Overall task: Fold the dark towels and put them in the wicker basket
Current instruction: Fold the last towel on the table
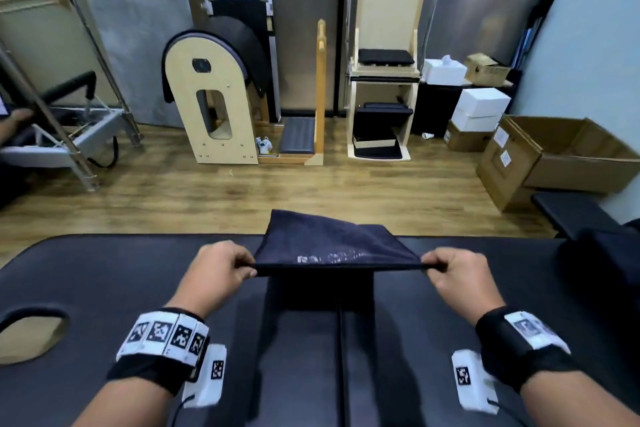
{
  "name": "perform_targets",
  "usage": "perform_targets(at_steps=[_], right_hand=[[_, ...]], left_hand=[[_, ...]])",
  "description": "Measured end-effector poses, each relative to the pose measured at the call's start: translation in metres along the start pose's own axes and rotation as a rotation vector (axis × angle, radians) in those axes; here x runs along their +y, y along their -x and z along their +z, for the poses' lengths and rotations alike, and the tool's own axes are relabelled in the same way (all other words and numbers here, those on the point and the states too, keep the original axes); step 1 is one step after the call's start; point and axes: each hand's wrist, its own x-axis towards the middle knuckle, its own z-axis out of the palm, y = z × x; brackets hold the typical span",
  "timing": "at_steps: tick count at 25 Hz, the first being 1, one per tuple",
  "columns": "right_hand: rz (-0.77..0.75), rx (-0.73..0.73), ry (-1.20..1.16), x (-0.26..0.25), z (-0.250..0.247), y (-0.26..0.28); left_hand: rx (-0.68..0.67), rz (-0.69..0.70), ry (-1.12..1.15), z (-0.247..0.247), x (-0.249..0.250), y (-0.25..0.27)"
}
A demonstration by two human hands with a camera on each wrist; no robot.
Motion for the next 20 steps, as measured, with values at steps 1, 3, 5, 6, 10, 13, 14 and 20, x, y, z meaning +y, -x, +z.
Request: perform_targets(at_steps=[1, 3, 5, 6, 10, 13, 14, 20], right_hand=[[-0.002, -0.052, 0.055, 0.017, 0.009, 0.026], [0.043, -0.226, 0.176, 0.050, 0.025, 0.074], [0.096, -0.424, 0.255, 0.075, 0.035, 0.118], [0.091, -0.493, 0.253, 0.083, 0.037, 0.139], [0.101, -0.699, 0.129, 0.087, 0.025, 0.183], [0.091, -0.733, 0.111, 0.083, 0.018, 0.190], [0.085, -0.711, 0.109, 0.083, 0.019, 0.186], [0.151, -0.520, 0.115, 0.074, 0.031, 0.133]], left_hand=[[-0.058, -0.039, -0.020, 0.021, -0.002, 0.026], [-0.183, -0.137, -0.048, 0.062, -0.008, 0.075], [-0.315, -0.222, -0.053, 0.096, -0.013, 0.120], [-0.373, -0.261, -0.045, 0.110, -0.015, 0.141], [-0.501, -0.318, -0.036, 0.132, -0.013, 0.189], [-0.562, -0.325, -0.016, 0.130, -0.010, 0.201], [-0.557, -0.322, -0.011, 0.129, -0.010, 0.200], [-0.380, -0.342, 0.046, 0.116, -0.016, 0.146]])
